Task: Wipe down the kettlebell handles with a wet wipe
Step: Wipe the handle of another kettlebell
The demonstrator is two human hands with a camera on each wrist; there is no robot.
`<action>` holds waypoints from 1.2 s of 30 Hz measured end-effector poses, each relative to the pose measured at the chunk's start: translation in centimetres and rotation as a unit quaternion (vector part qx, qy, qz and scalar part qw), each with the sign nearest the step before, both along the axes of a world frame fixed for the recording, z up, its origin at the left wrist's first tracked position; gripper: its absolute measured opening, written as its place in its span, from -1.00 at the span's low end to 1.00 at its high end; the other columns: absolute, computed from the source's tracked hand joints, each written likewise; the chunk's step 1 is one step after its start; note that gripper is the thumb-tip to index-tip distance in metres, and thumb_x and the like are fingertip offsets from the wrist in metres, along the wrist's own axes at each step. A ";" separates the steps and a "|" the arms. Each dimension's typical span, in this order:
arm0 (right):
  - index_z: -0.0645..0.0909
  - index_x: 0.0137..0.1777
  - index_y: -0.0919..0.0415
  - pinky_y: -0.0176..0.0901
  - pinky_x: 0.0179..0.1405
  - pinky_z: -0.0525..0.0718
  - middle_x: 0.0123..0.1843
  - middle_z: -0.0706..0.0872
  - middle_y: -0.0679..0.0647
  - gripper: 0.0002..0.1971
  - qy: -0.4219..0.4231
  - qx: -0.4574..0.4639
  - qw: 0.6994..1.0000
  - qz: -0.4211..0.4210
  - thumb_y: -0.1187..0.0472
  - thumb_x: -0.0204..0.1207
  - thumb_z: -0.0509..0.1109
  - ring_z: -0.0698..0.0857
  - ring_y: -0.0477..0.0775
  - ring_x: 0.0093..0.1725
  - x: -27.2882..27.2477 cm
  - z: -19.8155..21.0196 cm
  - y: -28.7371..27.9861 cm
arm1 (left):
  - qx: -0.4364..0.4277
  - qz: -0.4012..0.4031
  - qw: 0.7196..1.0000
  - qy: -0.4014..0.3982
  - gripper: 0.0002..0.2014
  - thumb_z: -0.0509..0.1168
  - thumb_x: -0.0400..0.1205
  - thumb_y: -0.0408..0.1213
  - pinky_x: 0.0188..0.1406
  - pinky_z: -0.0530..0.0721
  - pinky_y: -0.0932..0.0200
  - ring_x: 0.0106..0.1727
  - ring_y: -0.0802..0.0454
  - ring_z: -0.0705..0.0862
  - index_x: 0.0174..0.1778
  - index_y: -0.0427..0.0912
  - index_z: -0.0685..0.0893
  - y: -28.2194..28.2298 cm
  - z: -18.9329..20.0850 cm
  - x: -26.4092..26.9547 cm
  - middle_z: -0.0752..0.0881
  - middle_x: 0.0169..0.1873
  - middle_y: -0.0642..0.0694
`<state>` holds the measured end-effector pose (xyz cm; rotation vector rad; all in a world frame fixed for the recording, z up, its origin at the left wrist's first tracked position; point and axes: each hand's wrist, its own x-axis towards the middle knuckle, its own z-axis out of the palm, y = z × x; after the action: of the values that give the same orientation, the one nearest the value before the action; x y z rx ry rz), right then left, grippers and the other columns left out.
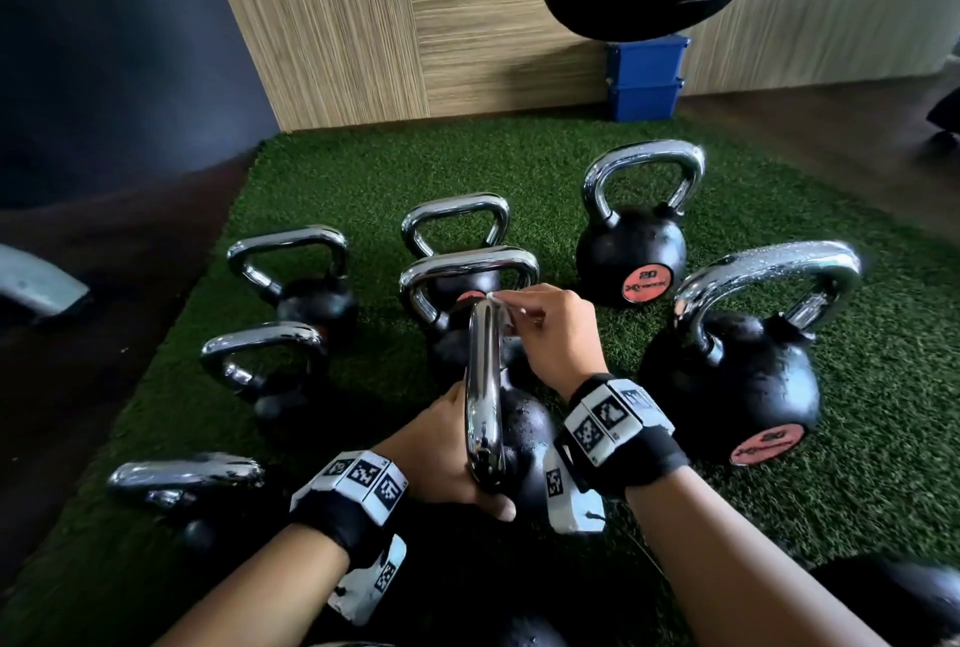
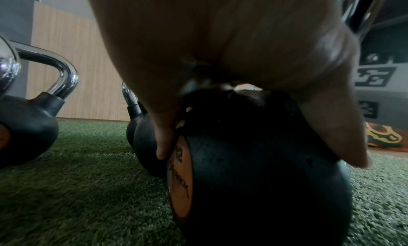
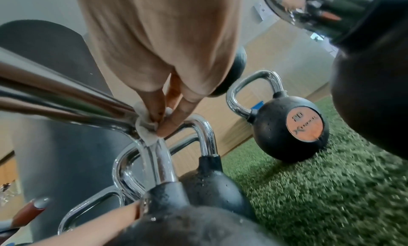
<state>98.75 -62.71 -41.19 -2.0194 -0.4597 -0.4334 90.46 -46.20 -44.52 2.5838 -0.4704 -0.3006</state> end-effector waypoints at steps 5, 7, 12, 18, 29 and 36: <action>0.88 0.03 0.18 -0.65 -0.16 0.52 -0.06 0.82 0.03 -0.76 -0.075 -0.005 0.995 0.073 0.48 0.50 0.51 0.71 -0.15 -0.18 -2.2 1.1 -1.1 | 0.022 0.027 0.999 0.034 0.19 0.71 0.09 0.33 0.60 0.51 0.03 0.52 0.07 0.50 0.59 0.06 0.30 0.4 -0.1 0.6 0.49 0.48 0.04; 0.88 0.03 0.17 -0.64 -0.15 0.52 -0.07 0.83 0.05 -0.76 -0.084 -0.035 0.992 0.088 0.47 0.50 0.51 0.74 -0.07 -0.17 -2.4 1.8 -1.5 | 0.024 0.020 0.999 0.037 0.14 0.72 0.09 0.30 0.56 0.54 0.06 0.50 0.05 0.54 0.54 0.10 0.33 0.5 0.1 0.8 0.53 0.45 0.04; 0.88 0.01 0.18 -0.68 -0.20 0.45 -0.13 0.82 0.07 -0.77 -0.099 -0.078 0.989 0.074 0.48 0.48 0.53 0.65 -0.16 -0.24 -3.1 3.2 -1.3 | -0.006 0.019 0.998 0.054 0.08 0.78 0.11 0.13 0.56 0.54 -0.03 0.51 0.09 0.52 0.51 0.12 0.36 0.4 0.8 1.4 0.53 0.47 0.08; 0.88 -0.02 -0.01 -0.64 -0.25 0.51 -0.25 0.73 -0.30 -0.72 -0.044 -0.069 0.985 0.150 0.39 0.38 0.62 0.70 -0.36 -0.27 -6.5 3.4 -3.4 | 0.067 -0.080 0.994 0.017 -0.01 0.69 0.33 0.17 0.69 0.33 -0.02 0.66 -0.05 0.37 0.61 -0.16 0.44 0.5 1.1 1.5 0.47 0.58 -0.08; 0.79 -0.24 0.15 -0.30 -0.26 0.78 -0.34 0.86 0.00 -0.91 0.143 -0.048 0.969 0.194 0.25 0.44 0.65 0.84 -0.11 -0.34 -8.3 1.9 -4.0 | 0.104 -0.097 0.990 0.020 -0.42 0.60 0.46 0.17 0.52 0.44 0.07 0.36 -0.05 0.52 0.24 -0.16 0.71 0.1 2.1 0.9 0.63 0.25 -0.09; 0.86 -0.17 0.10 -0.41 -0.22 0.67 -0.29 0.84 -0.09 -0.95 0.130 -0.090 0.969 0.189 0.19 0.41 0.67 0.74 -0.27 -0.32 -8.6 -0.2 -3.9 | -0.029 -0.006 0.997 0.067 -0.41 0.79 0.25 -0.12 0.37 0.57 0.23 0.34 0.05 0.54 -0.10 0.30 0.49 0.1 1.8 0.1 0.46 0.11 0.13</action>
<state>90.20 -66.62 -41.38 -2.0630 -0.7204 0.1112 90.60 -46.09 -42.73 2.4860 -0.4389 -0.4534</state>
